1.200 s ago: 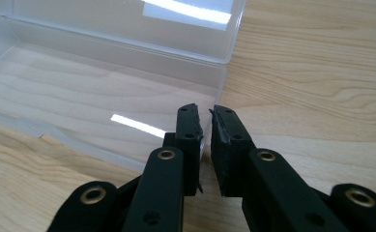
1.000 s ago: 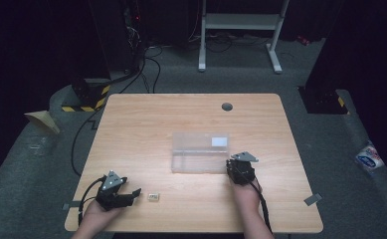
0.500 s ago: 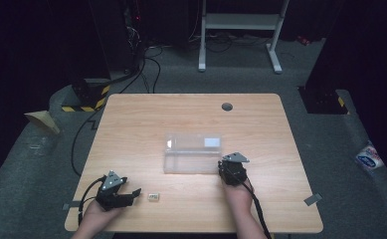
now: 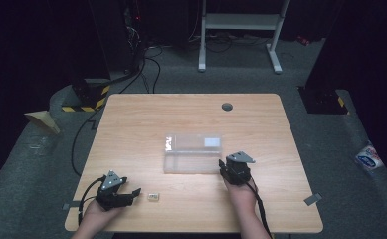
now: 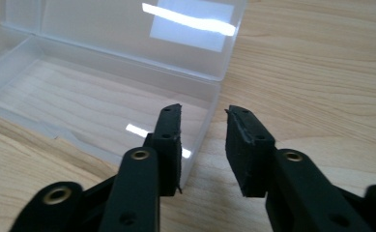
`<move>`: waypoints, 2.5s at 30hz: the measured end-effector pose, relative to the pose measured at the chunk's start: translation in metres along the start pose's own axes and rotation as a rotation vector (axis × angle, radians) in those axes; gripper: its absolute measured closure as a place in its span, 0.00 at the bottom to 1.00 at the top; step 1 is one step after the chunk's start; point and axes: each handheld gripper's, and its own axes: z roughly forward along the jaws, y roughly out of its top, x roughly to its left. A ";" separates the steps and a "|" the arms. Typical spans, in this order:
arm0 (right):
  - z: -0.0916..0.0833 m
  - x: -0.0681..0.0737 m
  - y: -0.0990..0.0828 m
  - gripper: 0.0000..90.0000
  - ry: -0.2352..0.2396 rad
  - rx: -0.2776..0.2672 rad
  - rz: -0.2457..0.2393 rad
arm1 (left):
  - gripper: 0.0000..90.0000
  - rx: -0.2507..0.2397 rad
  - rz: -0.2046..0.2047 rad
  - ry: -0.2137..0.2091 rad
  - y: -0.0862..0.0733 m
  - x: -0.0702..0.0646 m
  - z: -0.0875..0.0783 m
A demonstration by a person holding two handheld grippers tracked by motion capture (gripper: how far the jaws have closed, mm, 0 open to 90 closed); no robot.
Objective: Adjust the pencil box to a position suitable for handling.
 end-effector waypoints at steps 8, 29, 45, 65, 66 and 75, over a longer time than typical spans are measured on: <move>-0.023 -0.026 -0.012 0.50 -0.026 -0.017 0.011 | 0.29 0.000 0.000 0.002 0.000 0.000 0.000; -0.058 -0.071 -0.061 0.22 -0.074 0.118 0.002 | 0.29 0.002 0.003 0.010 0.000 -0.001 0.000; -0.056 -0.068 -0.060 0.24 -0.091 0.115 0.008 | 0.20 0.021 -0.034 0.085 0.001 -0.006 0.003; -0.056 -0.068 -0.061 0.25 -0.081 0.113 -0.001 | 0.14 -0.035 0.003 0.063 0.025 -0.009 -0.011; -0.056 -0.068 -0.061 0.25 -0.081 0.113 -0.002 | 0.15 -0.034 0.008 0.055 0.025 -0.011 -0.012; -0.057 -0.068 -0.061 0.26 -0.081 0.113 0.001 | 0.15 -0.013 0.031 -0.027 0.015 -0.017 -0.011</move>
